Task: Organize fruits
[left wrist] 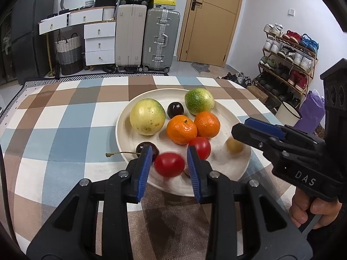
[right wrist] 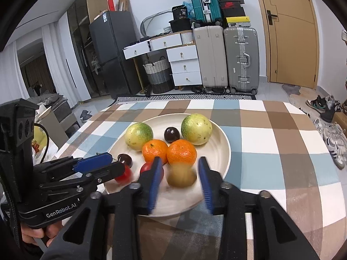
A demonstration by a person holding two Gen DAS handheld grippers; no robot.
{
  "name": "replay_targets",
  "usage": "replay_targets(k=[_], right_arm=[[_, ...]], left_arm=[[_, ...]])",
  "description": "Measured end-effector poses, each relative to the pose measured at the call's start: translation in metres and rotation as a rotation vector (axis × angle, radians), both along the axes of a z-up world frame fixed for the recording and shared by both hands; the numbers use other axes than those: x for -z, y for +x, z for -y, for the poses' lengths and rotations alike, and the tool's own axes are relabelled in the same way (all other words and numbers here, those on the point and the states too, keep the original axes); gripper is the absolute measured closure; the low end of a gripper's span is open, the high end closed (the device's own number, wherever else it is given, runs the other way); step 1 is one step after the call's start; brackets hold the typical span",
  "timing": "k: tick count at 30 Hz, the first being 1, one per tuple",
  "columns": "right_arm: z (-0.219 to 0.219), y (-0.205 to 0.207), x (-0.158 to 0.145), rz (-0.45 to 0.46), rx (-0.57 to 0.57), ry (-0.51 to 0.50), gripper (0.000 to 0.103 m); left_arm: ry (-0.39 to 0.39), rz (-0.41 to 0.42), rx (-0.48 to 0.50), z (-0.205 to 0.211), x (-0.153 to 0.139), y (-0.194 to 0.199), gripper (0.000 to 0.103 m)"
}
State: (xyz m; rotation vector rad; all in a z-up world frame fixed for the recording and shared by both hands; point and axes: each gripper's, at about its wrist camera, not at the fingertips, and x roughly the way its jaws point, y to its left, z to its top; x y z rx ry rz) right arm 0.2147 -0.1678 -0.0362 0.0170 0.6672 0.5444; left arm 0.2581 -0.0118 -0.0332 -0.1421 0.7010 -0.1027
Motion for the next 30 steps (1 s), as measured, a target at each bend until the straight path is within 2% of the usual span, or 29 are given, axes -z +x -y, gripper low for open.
replay_targets(k=[2,5,8,10,12,15,18,23,30], right_arm=[[0.002,-0.002,-0.002,0.016,0.001,0.016,0.055],[0.006,-0.004,-0.004,0.029,0.013,0.031,0.048],[0.009,-0.005,-0.005,0.033,0.023,0.043,0.029],[0.011,-0.006,-0.007,0.043,0.026,0.048,0.022],[0.013,-0.009,-0.009,0.053,0.031,0.044,0.013],[0.018,-0.014,-0.013,0.065,0.037,0.055,0.003],[0.022,-0.020,-0.016,0.073,0.030,0.062,0.001],[0.028,-0.038,-0.018,0.082,0.018,0.046,0.001],[0.037,-0.062,-0.017,0.097,0.005,0.025,0.001]], left_arm=[[0.002,0.000,-0.007,0.000,0.000,0.000,0.072],[0.001,0.003,-0.018,-0.002,-0.001,-0.001,0.062],[0.005,0.013,-0.031,-0.004,-0.002,-0.004,0.042],[0.014,0.024,-0.042,-0.005,-0.004,-0.006,0.028],[0.015,0.038,-0.052,-0.008,-0.007,-0.009,0.020],[-0.006,0.047,-0.068,-0.014,-0.011,-0.015,0.014],[-0.021,0.059,-0.080,-0.019,-0.015,-0.024,0.001],[-0.020,0.104,-0.075,-0.022,-0.027,-0.047,0.001],[0.034,0.147,-0.076,-0.015,-0.036,-0.084,0.001]])
